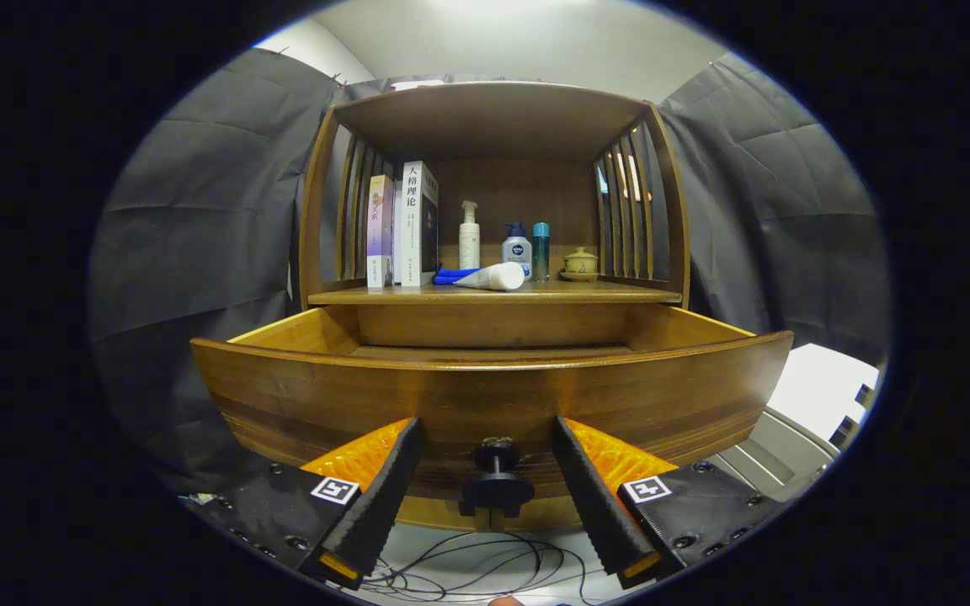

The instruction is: Pull open the drawer, take out the items inside it, and place them on the countertop above the cabinet.

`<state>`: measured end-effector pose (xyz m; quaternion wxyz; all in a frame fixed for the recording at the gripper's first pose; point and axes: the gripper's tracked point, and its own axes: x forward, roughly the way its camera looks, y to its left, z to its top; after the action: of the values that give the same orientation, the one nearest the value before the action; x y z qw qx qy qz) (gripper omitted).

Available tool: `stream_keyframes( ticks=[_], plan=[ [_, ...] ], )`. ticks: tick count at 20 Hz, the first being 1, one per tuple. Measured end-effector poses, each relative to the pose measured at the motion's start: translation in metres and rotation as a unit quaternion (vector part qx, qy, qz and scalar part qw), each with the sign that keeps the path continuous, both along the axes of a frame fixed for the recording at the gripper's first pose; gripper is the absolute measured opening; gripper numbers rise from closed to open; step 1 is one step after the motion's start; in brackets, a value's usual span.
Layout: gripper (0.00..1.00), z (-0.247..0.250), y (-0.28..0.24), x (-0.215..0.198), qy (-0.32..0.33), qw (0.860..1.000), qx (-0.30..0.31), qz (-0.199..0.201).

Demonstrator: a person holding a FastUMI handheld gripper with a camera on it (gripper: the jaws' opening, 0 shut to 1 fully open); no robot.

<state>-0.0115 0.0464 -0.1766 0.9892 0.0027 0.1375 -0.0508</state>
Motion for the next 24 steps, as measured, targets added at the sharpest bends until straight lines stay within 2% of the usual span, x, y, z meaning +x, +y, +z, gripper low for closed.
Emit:
stream_keyframes(
  ticks=[24],
  plan=[
    [0.98, -0.005, -0.011, 0.12, -0.013, 0.999, -0.036, -0.013]
  ],
)
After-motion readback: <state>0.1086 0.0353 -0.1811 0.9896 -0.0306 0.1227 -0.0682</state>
